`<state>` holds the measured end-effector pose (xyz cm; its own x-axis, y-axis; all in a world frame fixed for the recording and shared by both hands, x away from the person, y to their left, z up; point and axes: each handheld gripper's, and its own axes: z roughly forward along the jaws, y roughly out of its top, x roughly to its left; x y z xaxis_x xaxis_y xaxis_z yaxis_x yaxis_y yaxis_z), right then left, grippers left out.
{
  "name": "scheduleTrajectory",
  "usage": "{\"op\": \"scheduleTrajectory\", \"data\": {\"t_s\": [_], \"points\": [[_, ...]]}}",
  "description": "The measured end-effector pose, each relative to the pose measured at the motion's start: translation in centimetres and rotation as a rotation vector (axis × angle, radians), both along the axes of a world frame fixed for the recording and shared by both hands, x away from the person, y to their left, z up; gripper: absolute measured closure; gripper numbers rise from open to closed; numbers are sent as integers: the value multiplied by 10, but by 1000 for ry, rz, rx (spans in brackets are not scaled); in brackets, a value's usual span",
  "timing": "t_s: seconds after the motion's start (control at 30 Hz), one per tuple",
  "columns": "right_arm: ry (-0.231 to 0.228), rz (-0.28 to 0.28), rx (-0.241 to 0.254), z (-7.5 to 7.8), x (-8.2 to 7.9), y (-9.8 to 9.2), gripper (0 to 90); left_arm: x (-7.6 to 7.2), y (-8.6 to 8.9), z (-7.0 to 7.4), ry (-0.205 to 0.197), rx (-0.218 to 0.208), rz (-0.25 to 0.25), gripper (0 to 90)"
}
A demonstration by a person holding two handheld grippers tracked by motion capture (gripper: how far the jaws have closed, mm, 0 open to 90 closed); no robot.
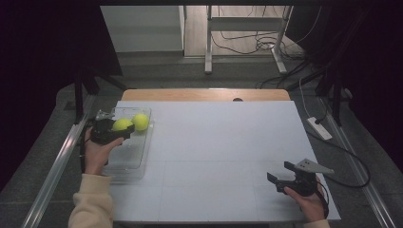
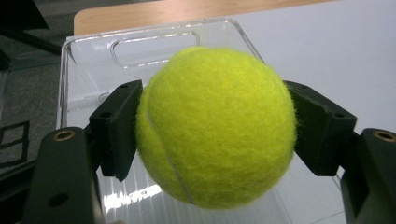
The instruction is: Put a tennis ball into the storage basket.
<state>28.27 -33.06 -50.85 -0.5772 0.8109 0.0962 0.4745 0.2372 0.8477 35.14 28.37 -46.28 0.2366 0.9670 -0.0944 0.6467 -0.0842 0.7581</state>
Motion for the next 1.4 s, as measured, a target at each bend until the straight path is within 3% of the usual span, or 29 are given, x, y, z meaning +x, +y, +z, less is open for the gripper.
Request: {"op": "scheduleTrajectory", "data": {"t_s": [0.33, 0.83, 0.93, 1.0, 1.1, 1.4], "points": [[2, 1, -1, 0, 0, 0, 110, 4, 1, -6, 50, 48, 22, 261], [3, 1, -2, -1, 0, 0, 110, 8, 2, -11, 78, 97, 55, 259], [3, 3, -3, -1, 0, 0, 110, 8, 2, -11, 75, 99, 58, 255], [3, 3, -3, -1, 0, 0, 110, 7, 2, -10, 52, 101, 57, 240], [3, 2, -2, -1, 0, 0, 110, 3, 2, -3, 17, 74, 54, 152], [1, 3, -3, 0, 0, 0, 109, 0, -1, 3, -15, 27, 22, 127]]}}
